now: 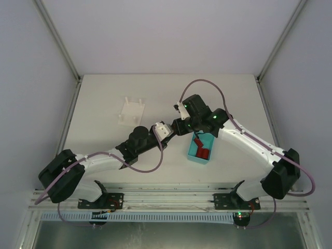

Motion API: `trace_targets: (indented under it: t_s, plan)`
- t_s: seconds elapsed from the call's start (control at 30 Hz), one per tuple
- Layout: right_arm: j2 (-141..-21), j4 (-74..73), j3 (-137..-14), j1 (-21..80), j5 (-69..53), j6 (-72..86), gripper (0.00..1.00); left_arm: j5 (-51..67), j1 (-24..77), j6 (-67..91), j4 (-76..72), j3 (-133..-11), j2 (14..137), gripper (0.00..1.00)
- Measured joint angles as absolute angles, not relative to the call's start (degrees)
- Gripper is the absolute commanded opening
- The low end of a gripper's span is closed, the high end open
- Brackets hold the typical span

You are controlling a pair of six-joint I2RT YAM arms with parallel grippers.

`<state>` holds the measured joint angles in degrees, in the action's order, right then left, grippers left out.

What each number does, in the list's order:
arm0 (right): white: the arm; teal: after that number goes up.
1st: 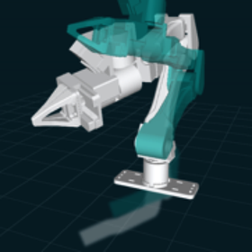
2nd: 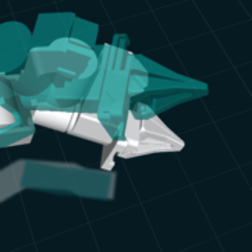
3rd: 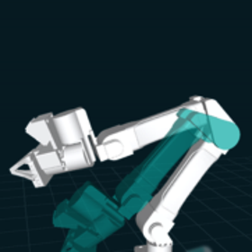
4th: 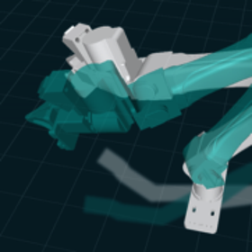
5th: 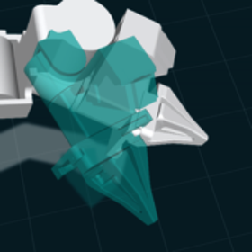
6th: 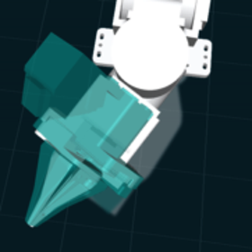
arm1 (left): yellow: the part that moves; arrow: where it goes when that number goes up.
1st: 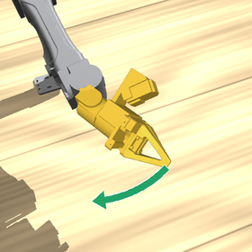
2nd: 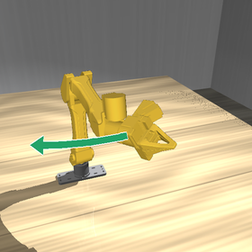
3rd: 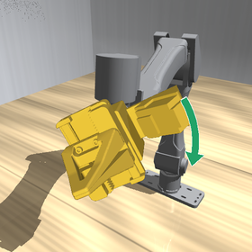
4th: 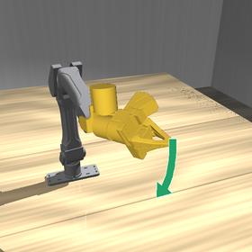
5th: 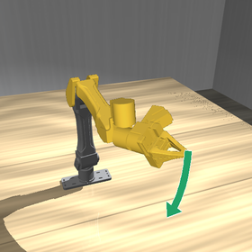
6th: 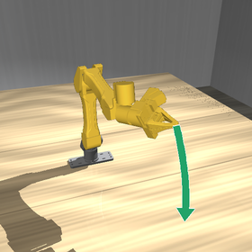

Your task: Install the large spring

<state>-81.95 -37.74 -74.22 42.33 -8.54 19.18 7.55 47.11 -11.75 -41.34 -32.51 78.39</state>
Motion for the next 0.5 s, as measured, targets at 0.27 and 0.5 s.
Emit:
trace_targets:
  t_s: [0.27,0.5]
  plan:
    - [-79.8,-36.6,-73.3,42.2,-9.6,22.6,0.45,8.2,47.0,-11.2,-43.1,-32.5,78.5,0.0]
    - [-78.9,-34.9,-72.2,42.0,-9.1,25.9,0.2,8.3,46.8,-10.9,-44.0,-32.4,78.5,0.0]
